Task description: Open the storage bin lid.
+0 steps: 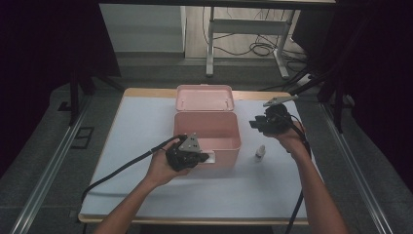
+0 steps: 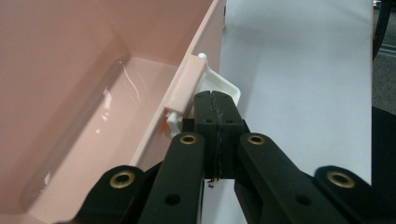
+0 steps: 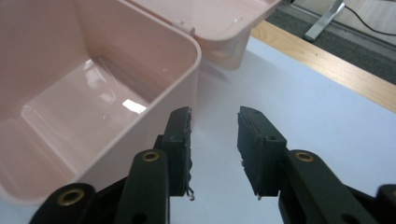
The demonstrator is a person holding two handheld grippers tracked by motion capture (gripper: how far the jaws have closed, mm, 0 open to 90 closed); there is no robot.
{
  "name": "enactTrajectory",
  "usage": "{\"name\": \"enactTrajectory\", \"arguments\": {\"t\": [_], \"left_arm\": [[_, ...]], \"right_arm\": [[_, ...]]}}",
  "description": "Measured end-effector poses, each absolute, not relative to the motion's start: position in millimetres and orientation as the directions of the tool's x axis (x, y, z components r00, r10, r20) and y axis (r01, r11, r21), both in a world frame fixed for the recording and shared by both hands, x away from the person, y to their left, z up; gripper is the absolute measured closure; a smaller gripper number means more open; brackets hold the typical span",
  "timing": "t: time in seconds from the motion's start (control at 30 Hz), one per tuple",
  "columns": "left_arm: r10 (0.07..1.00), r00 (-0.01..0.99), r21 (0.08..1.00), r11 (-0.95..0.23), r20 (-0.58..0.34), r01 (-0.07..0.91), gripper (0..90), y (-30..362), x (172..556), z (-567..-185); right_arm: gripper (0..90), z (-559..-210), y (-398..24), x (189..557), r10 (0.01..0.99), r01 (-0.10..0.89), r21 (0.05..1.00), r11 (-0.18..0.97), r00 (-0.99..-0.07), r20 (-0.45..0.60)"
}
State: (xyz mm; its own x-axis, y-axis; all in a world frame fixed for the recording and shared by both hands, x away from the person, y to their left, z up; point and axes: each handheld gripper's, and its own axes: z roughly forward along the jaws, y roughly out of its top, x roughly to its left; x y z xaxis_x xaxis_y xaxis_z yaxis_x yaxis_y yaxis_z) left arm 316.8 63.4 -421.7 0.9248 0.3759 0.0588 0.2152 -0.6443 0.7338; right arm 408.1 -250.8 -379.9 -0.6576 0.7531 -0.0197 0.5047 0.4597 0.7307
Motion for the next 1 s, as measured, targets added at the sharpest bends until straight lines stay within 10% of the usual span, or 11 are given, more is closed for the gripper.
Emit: {"name": "enactTrajectory", "arguments": {"t": [1.0], "left_arm": [[0.373,0.926,0.733,-0.645,0.059,0.213,90.0,63.5,317.2,-421.7]], "right_arm": [[51.1,-403.5,-268.3,399.4,0.745,0.586,0.581,0.565,-0.665,-0.054]]}}
